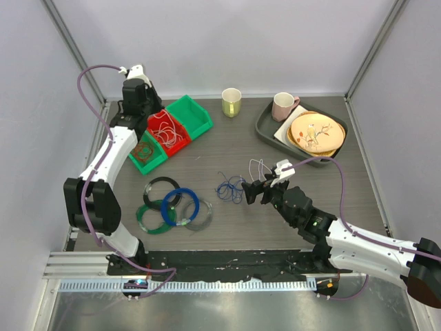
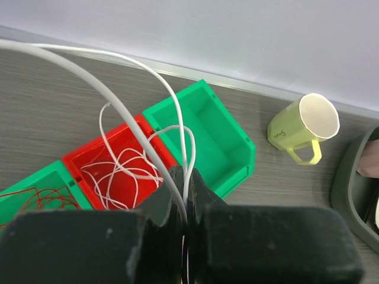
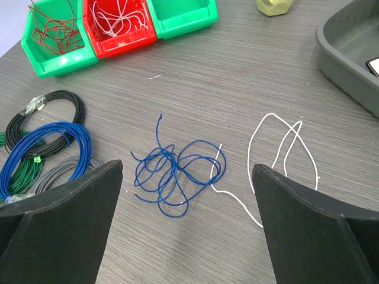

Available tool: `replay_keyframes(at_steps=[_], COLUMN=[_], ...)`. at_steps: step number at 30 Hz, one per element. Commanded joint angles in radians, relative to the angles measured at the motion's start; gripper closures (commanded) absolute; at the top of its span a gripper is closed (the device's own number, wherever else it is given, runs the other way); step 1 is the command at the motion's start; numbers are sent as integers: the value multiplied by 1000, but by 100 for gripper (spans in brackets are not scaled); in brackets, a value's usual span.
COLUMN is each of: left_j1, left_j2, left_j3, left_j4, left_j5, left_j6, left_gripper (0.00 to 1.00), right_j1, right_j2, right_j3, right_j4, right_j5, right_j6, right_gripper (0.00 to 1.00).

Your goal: Untangle the cables

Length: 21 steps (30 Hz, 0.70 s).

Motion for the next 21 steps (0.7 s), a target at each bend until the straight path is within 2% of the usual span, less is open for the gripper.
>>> replay_keyframes(at_steps=[1, 9, 14, 21], left_j1=[-1, -1, -1, -1], left_j2=[24, 122, 195, 333], left_j3=[5, 61, 53, 159], left_j4=[73, -55, -66, -193], left_j5=[22, -80, -31, -21], left_j6=[-43, -124, -165, -175], left_gripper=[100, 100, 100, 100], right_j1=[3, 3, 1, 3], right_j2=[0, 9, 20, 24], right_j3=[12, 12, 16, 30], right_j4=[44, 44, 41, 24], right_j5=[7, 7, 7, -7], right_j6=[-12, -18, -20, -20], right_gripper=[4, 4, 4, 4])
